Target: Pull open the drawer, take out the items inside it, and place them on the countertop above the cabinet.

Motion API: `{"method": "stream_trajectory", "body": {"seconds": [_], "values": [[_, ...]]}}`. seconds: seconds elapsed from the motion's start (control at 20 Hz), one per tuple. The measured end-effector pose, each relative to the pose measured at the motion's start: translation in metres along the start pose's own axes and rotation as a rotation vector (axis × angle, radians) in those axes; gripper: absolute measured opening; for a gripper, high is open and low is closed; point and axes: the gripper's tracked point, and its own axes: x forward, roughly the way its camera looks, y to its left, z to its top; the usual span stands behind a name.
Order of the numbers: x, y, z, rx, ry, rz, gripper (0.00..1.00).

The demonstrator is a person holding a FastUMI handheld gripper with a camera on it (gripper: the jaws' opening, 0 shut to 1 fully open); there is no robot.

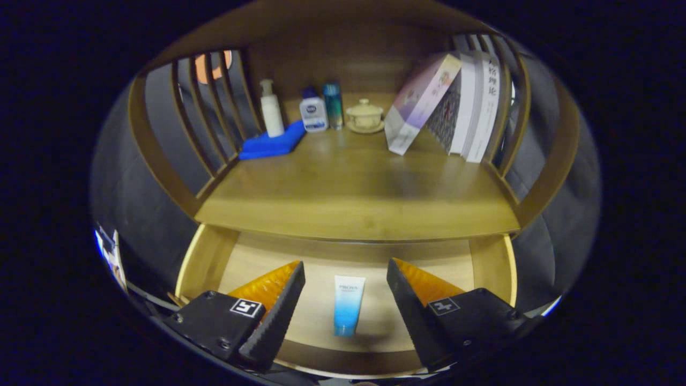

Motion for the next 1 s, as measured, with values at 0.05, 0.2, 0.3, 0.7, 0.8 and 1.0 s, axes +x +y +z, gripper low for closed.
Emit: {"method": "stream_trajectory", "body": {"seconds": [0.05, 0.2, 0.3, 0.7, 0.8, 1.0], "values": [[0.008, -0.001, -0.005, -0.014, 0.027, -0.011, 0.97], [0.026, -0.004, -0.029, -0.066, 0.127, -0.053, 0.95], [0.039, -0.001, -0.049, -0.066, 0.203, -0.051, 0.95], [0.056, -0.001, -0.089, -0.051, 0.395, -0.071, 0.87], [0.058, 0.000, -0.095, -0.038, 0.421, -0.067, 0.86], [0.063, 0.002, -0.108, -0.051, 0.454, -0.073, 0.68]]}}
